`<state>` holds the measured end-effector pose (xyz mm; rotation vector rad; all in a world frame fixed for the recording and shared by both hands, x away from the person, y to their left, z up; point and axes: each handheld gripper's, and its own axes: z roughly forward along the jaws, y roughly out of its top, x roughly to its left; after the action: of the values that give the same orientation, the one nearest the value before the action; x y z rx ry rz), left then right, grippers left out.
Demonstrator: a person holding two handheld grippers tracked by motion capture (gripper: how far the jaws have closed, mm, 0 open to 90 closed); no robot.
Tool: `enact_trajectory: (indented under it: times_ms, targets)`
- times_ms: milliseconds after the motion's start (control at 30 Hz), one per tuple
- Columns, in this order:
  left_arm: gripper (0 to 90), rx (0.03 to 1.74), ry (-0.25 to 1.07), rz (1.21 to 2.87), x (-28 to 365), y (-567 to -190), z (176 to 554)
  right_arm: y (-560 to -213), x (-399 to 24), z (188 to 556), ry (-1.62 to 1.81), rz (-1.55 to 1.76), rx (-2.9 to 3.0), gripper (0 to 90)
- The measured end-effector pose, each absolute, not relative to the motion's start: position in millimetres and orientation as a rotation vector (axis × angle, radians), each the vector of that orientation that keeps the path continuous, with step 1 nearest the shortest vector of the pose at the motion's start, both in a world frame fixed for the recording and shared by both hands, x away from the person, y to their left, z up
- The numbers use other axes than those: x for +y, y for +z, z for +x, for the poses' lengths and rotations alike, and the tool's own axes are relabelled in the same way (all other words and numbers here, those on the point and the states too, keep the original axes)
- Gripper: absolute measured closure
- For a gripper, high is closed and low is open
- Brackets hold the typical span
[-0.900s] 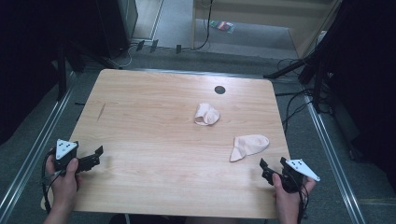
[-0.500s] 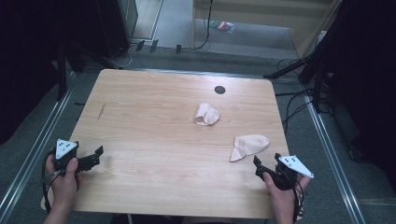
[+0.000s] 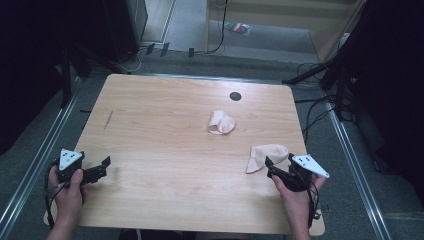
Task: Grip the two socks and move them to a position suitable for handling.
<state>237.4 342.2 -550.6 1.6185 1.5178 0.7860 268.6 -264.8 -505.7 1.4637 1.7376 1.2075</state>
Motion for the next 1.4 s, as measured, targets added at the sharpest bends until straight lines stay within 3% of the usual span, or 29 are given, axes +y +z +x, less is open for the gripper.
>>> enact_trajectory:
  times_ms: [700,1400]
  targets:
    - [7.1,1.514,0.785,1.612,342.0,-550.8,237.2,-524.8,-260.8,321.1,1.128,1.559,1.823,13.7]
    - [7.1,1.51,0.78,1.629,341.3,-550.8,238.1,-547.5,-247.3,332.6,0.96,1.564,1.978,14.6]
